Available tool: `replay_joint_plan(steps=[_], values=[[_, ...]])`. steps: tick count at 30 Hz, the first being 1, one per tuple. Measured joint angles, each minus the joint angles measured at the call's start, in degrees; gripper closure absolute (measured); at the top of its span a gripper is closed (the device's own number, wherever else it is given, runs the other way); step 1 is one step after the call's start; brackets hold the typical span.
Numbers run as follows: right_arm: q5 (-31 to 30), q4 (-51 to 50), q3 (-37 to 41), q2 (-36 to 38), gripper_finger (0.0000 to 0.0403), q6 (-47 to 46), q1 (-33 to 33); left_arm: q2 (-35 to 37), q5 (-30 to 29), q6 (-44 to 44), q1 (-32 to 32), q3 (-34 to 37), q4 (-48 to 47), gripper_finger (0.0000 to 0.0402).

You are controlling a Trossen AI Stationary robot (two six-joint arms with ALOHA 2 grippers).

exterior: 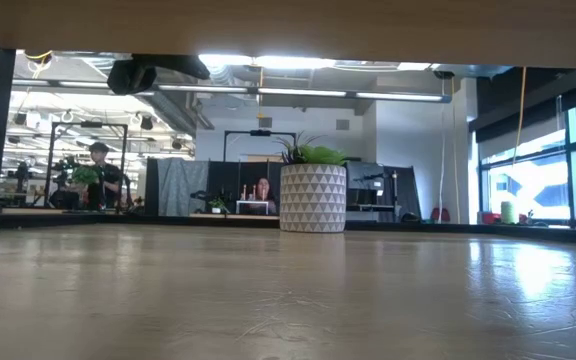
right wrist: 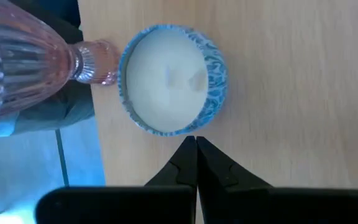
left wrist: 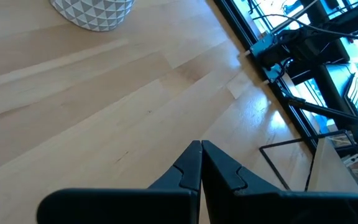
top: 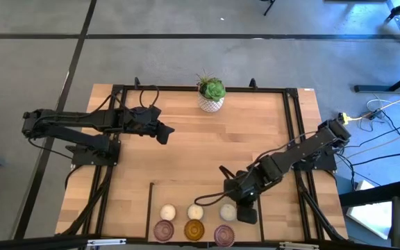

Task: Pick & Place candle stick holders
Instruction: Put the light blue scented candle on the shelf, then adjust the pink candle holder on the shelf

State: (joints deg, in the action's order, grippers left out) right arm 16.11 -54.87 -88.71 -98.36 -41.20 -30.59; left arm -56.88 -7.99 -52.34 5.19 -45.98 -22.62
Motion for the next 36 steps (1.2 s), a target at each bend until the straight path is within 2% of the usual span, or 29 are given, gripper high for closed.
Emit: replay_joint_plan(steps=[19,30,33,36], values=[[1.97,4.19,0.00,-1.49,0.0403,-0.80,0.13,0.00,-0.06,0.18,-1.26,0.00,-0.40,0.0400],[-0.97,3.74,0.00,-1.42,0.0403,-1.46,0.13,0.00,-2.69,-0.81,-3.30,0.00,-0.62,0.0400],[-4.99,-0.39,-1.36,-0.83,0.0403,-0.43,-0.02,0.00,-3.05,-1.16,-3.30,0.00,-0.32,0.0400],[-15.60,-9.44,-7.83,-0.70,0.0403,1.18,-1.11,0.02,-4.12,-2.41,-3.39,0.01,0.05,0.0400]])
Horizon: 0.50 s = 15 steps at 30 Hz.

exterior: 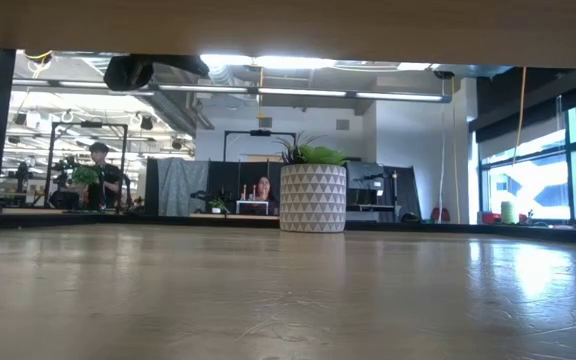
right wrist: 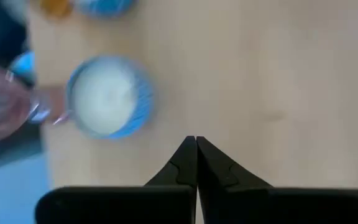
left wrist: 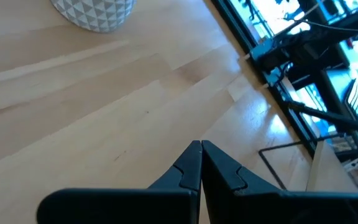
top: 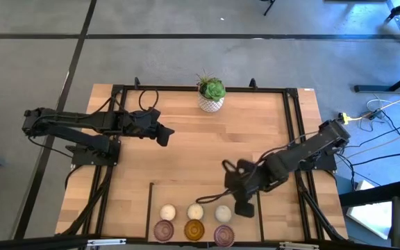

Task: Pick & Place candle stick holders
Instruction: Adjust the pink candle holder on the shelf

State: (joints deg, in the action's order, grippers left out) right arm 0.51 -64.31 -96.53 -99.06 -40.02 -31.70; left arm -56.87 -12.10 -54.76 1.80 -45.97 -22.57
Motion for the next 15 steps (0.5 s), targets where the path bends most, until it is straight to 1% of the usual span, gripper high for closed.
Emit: replay_joint_plan(steps=[2,4,6,11,15], values=[[-8.67,-5.30,-4.57,0.26,0.0403,0.20,-1.22,-0.02,-1.34,-0.71,-0.43,-0.01,0.51,0.0400],[-15.97,-9.59,-8.53,0.25,0.0403,-0.20,-2.81,-0.01,-2.79,-1.55,-1.08,-0.01,1.32,0.0400],[-19.84,-11.67,-10.86,0.31,0.0403,-1.66,-4.64,0.01,-4.08,-2.11,-1.90,-0.01,2.15,0.0400],[-18.62,-11.85,-10.99,-0.49,0.0403,-7.57,-9.87,0.01,-8.62,-5.36,-4.69,-0.01,2.10,0.0400],[-18.47,-9.03,-10.97,-0.73,0.0403,-11.45,-15.48,0.01,-13.65,-9.29,-8.12,-0.01,2.18,0.0400]])
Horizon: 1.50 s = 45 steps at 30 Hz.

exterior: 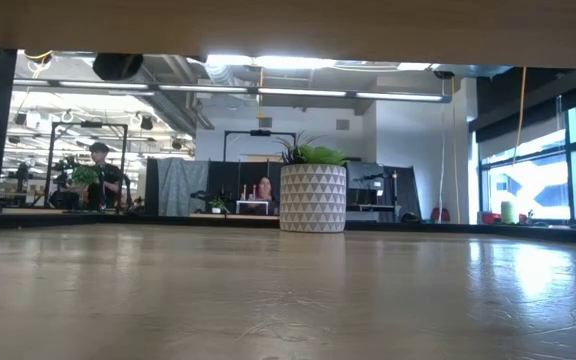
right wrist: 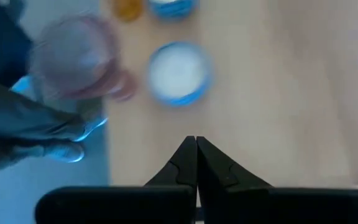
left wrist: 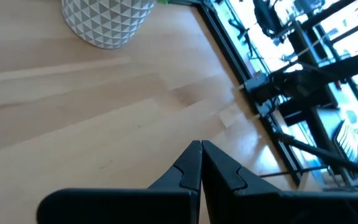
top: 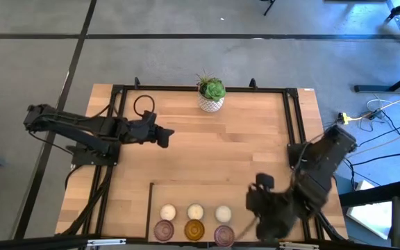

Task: Pick & Place candle stick holders
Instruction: Adjust the pink candle holder on the shelf

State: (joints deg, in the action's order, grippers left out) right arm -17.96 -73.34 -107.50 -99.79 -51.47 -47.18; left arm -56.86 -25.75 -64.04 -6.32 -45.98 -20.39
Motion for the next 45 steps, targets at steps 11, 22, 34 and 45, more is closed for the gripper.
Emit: replay_joint_plan(steps=[11,22,34,45], values=[[-0.87,6.44,0.02,-2.97,0.0403,-1.57,-7.91,-0.02,-13.71,-2.20,-13.77,0.00,6.42,0.0400],[2.29,20.63,0.02,-6.69,0.0403,4.28,-8.47,-3.61,-24.67,-1.77,-23.07,-0.02,17.03,0.0400],[10.33,27.08,0.02,-7.56,0.0403,13.77,-5.20,-9.04,-25.30,-7.04,-24.82,-0.04,19.76,0.0400],[16.97,29.72,0.02,-7.56,0.0403,19.11,-2.87,-9.84,-25.58,-6.97,-24.78,-0.04,20.62,0.0400]])
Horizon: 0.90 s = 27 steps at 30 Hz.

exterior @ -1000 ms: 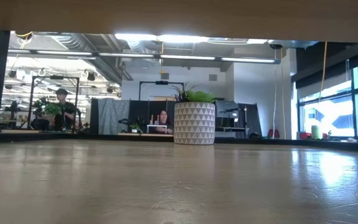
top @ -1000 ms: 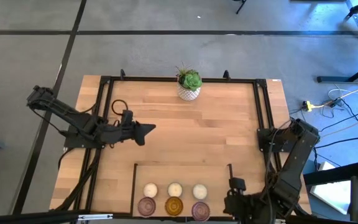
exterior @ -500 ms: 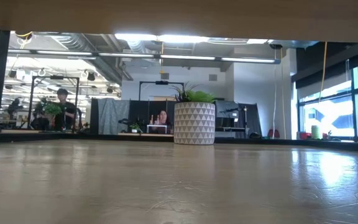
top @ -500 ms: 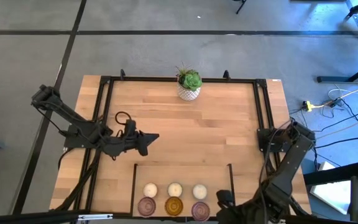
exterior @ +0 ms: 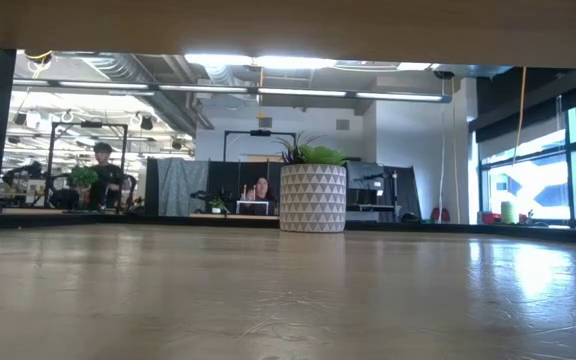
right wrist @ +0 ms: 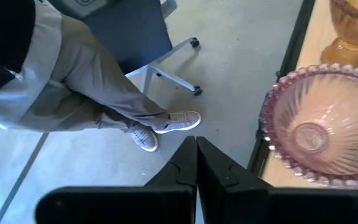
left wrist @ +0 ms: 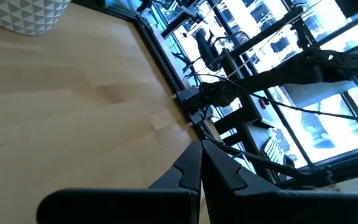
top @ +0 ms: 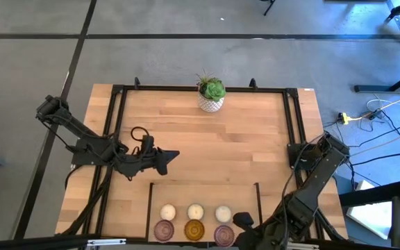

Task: Pick & Place candle stick holders
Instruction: Adjust the pink candle holder on the shelf

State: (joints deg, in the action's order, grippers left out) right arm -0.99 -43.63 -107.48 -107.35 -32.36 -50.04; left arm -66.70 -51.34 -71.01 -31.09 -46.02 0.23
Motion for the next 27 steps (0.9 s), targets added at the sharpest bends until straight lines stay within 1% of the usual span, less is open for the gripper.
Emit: replay_joint_plan(steps=[3,6,8,12,14,18,22,27], values=[[-0.03,-0.56,-0.01,0.00,0.0403,0.86,0.29,0.00,-0.02,0.19,0.00,0.00,-0.14,0.0400],[-0.83,-3.18,-0.06,0.00,0.0403,0.89,0.33,0.00,0.03,0.52,0.00,0.00,-0.12,0.0400],[-2.78,-7.30,-1.43,-0.07,0.0403,0.64,0.29,0.00,1.25,2.62,0.00,0.00,0.42,0.0400],[-8.65,-12.78,-5.05,0.02,0.0403,0.44,0.01,0.04,6.08,9.07,0.01,0.00,2.94,0.0400],[-10.51,-15.37,-6.40,0.00,0.0403,0.44,-0.25,0.04,7.66,10.11,0.18,0.00,2.99,0.0400],[-11.27,-16.81,-6.64,0.01,0.0403,0.39,-0.33,0.04,9.71,11.25,0.55,0.00,3.07,0.0400],[-11.81,-16.77,-6.64,0.00,0.0403,0.27,-0.10,0.04,13.12,13.83,0.48,0.00,3.00,0.0400],[-12.57,-17.39,-6.64,0.11,0.0403,1.14,0.62,0.04,13.51,13.89,0.56,0.00,2.38,0.0400]])
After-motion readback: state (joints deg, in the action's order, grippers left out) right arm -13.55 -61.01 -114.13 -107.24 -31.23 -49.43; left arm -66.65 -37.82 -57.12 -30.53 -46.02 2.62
